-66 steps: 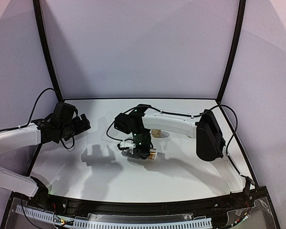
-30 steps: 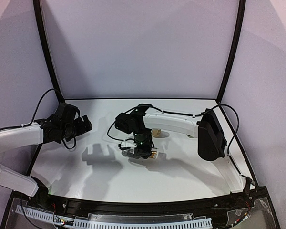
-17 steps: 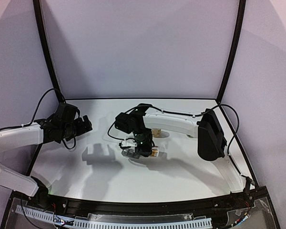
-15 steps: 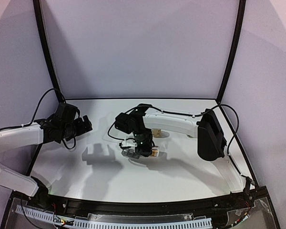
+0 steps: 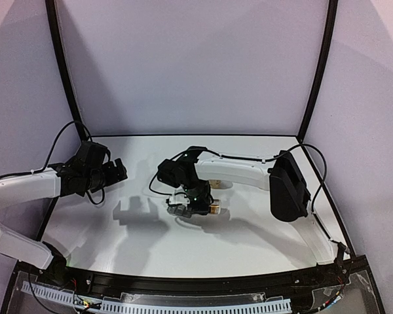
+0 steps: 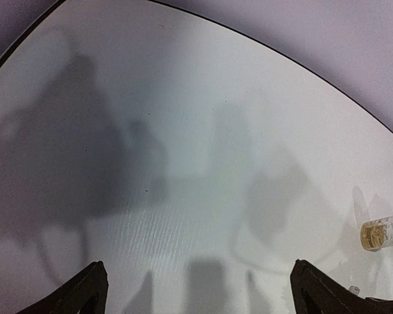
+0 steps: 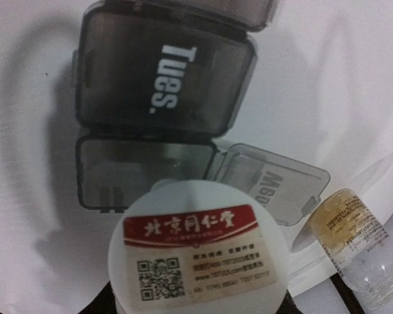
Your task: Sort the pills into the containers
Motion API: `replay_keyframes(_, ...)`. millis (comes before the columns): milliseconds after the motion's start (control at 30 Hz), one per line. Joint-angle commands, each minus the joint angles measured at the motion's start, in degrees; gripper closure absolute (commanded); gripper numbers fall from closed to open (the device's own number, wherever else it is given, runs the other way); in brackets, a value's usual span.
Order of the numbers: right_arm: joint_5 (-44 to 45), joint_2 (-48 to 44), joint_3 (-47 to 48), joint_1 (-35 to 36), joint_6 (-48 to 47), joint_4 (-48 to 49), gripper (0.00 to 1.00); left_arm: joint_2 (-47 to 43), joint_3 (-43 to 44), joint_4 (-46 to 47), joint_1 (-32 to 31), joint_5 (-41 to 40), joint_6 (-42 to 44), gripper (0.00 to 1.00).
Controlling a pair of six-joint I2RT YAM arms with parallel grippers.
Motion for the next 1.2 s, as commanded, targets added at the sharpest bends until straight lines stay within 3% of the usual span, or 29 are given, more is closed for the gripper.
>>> replay_keyframes(0,3.4,0.3,-0.9,1.4,-0.7,-23.4,1.0,0.5,1.6,0.7,0.4,-0.9,1.5,0.01)
replay_keyframes(367,12.6,-0.1,-3.1,2.3,-1.7,-21.2,1.0,0.7,1.0,1.7,2.0,1.2,1.7,0.01)
replay_keyframes(967,17.6,0.2,-0.3,3.5,-6.1,-16.1,1.0,0.1,-0.2,3.5,3.6,3.1,2.1,0.01)
replay_keyframes(1167,15.7,0.5,0.3,4.3,-8.1,-15.0,1.0,-0.1,-0.7,4.2,4.1,3.7,2.2,0.01)
